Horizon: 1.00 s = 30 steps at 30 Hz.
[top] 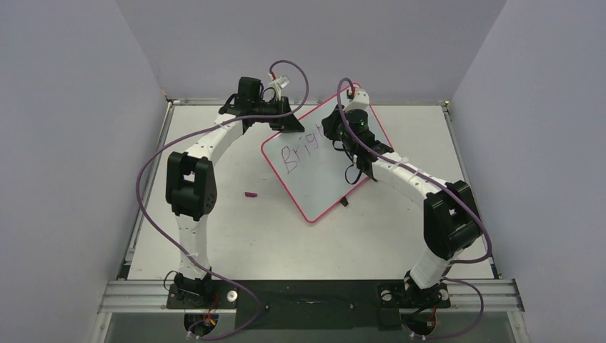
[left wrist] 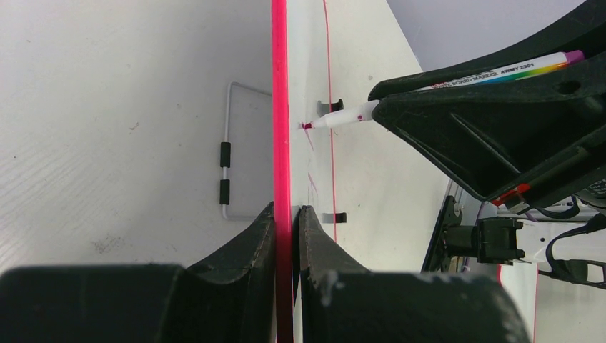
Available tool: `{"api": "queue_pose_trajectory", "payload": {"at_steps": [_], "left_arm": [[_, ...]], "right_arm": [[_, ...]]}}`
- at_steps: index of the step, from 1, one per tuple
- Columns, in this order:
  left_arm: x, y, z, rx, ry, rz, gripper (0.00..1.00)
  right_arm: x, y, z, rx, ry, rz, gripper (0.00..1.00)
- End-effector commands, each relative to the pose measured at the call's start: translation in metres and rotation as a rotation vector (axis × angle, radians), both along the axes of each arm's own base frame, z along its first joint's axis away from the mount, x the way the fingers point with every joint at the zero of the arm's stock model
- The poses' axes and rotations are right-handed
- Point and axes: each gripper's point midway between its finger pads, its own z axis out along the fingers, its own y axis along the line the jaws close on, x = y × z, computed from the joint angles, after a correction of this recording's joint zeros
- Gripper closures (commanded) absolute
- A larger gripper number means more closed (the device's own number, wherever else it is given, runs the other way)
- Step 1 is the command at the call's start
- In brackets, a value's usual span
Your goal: Write a sentence on the whiteboard
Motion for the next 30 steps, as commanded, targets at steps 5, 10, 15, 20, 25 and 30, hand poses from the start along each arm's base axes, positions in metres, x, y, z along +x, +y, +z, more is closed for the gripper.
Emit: {"api": "queue_pose_trajectory", "payload": {"at_steps": [5,10,15,20,25,30], "left_arm": [[-0.008,-0.01,0.027,-0.013,-0.136,-0.061,1.0],[-0.009,-0.01,0.028,-0.013,-0.136,-0.063,1.0],[-0.009,-0.01,0.029,-0.014,-0.14,-0.063,1.0],[-0.009,-0.01,0.03,-0.016,-0.142,-0.063,1.0],[-0.009,-0.01,0.03,-0.015,-0.142,-0.063,1.0],[-0.009,-0.01,0.03,-0.016,-0.142,-0.062,1.0]], "right_arm": [[0.013,-0.005,0.014,0.006,-0.027,-0.033,1.0],[0.013,-0.012,0.011,-0.004,-0.019,-0.044,1.0],[0.011,-0.02,0.004,-0.018,-0.009,-0.057,1.0],[0.006,-0.025,-0.004,-0.029,0.005,-0.06,1.0],[0.001,-0.025,-0.008,-0.026,0.015,-0.051,1.0],[-0.009,-0.029,-0.013,-0.015,0.024,-0.049,1.0]]}}
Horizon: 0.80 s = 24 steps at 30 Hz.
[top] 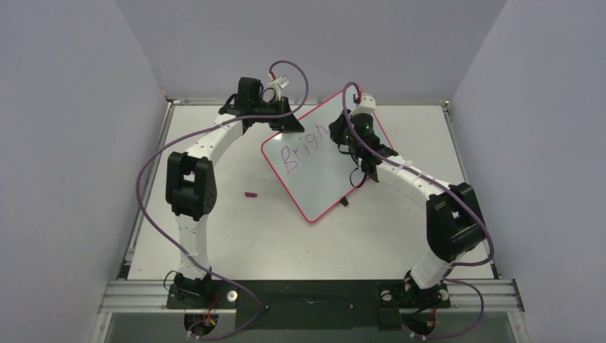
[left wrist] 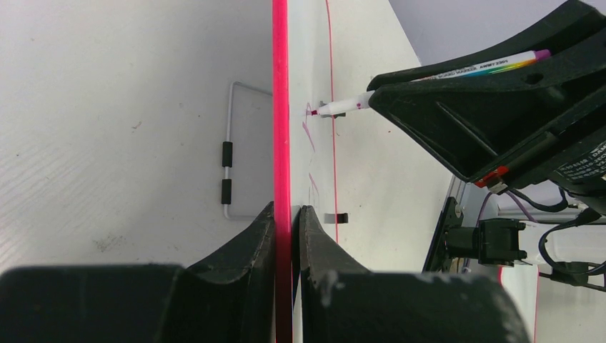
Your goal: Write a sentence on the whiteboard
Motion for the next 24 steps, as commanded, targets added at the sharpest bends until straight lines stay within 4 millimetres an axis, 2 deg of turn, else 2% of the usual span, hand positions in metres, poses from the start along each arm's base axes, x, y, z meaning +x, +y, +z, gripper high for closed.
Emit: {"api": "queue_pose_trajectory", "payload": {"at_steps": [1,7,13,20,24], "left_arm": [[-0.009,-0.011,0.031,-0.02,-0.144,-0.068,1.0],[-0.009,-0.011,0.031,-0.021,-0.142,-0.068,1.0],[-0.01,-0.011,0.031,-0.019,-0.143,-0.068,1.0],[-0.01,-0.011,0.031,-0.019,-0.144,-0.068,1.0],[-0.01,-0.011,0.031,-0.019,-0.144,-0.069,1.0]], "right_arm": [[-0.012,-0.008,0.001,0.003,0.002,-0.005,1.0],[-0.02,-0.013,0.004,0.006,-0.005,-0.013,1.0],[-0.019,-0.015,0.028,0.017,-0.052,-0.023,1.0],[-0.009,-0.014,0.054,0.024,-0.094,-0.028,1.0],[0.0,-0.012,0.056,0.023,-0.093,-0.027,1.0]]}}
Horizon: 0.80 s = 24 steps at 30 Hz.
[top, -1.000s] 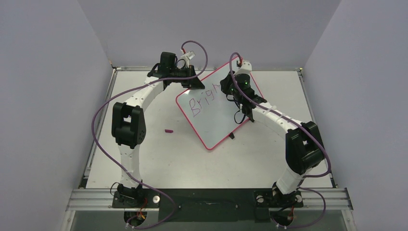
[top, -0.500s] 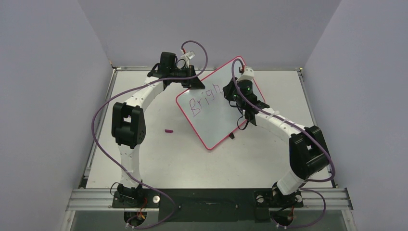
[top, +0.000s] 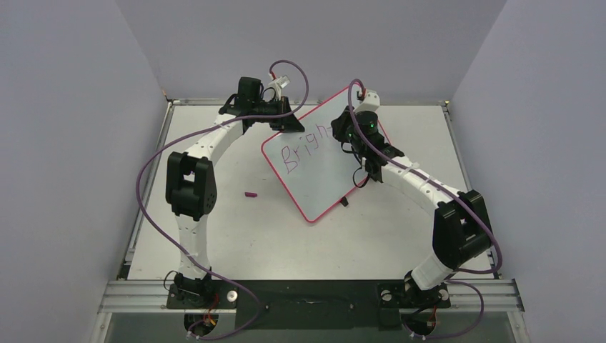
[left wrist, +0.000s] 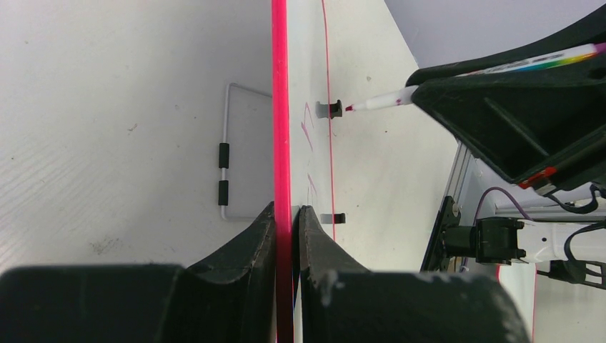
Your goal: Write a sentence on the whiteboard
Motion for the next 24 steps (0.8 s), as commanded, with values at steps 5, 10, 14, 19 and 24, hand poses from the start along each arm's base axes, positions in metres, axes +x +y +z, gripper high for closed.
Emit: {"api": "queue_pose_trajectory", "payload": {"at_steps": [5,10,14,19,24], "left_arm": [[-0.01,-0.01,0.03,-0.013,-0.144,-0.064,1.0],[-0.01,-0.011,0.033,-0.012,-0.149,-0.064,1.0],[-0.011,-0.01,0.032,-0.009,-0.151,-0.062,1.0],[-0.01,-0.01,0.03,-0.007,-0.147,-0.062,1.0],[-0.009,-0.01,0.029,-0.005,-0.145,-0.061,1.0]], "right_arm": [[0.022,-0.004,0.039,0.029,-0.091,-0.034,1.0],[0.027,-0.003,0.035,0.037,-0.086,-0.035,1.0],[0.031,-0.002,0.031,0.041,-0.082,-0.035,1.0],[0.035,0.0,0.025,0.042,-0.074,-0.028,1.0],[0.037,-0.001,0.02,0.045,-0.066,-0.028,1.0]]}}
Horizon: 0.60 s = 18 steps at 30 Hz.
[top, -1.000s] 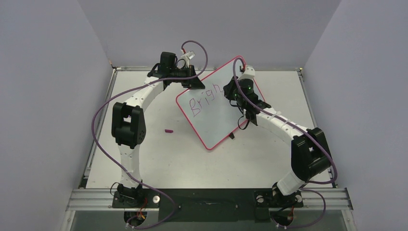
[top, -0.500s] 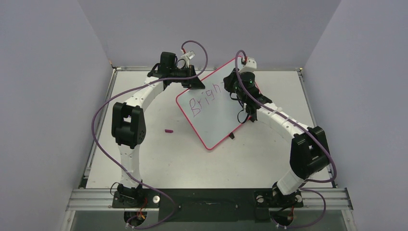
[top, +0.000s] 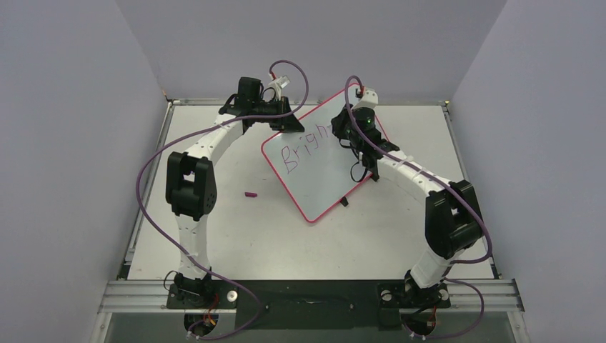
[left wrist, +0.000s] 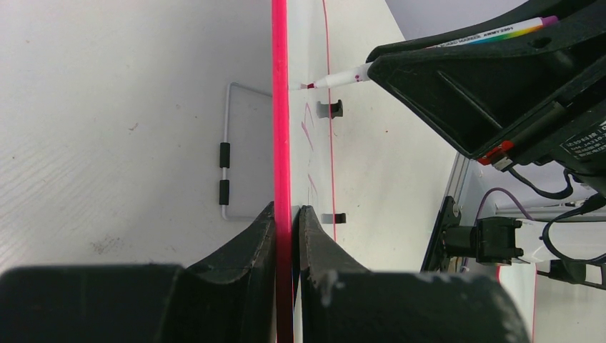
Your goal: Write a sentence on the whiteboard
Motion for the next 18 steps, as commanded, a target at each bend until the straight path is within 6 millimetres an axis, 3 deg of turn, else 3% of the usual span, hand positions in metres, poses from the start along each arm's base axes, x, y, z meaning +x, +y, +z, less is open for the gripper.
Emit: {"api": "queue_pose_trajectory", "payload": {"at_steps": [1,18], "left_arm": [[-0.009,-0.01,0.029,-0.006,-0.143,-0.062,1.0],[-0.009,-0.01,0.026,-0.004,-0.139,-0.063,1.0]], "right_arm": [[0.011,0.0,0.029,0.044,-0.075,-0.004,1.0],[0.026,-0.008,0.028,0.03,-0.068,-0.021,1.0]]}}
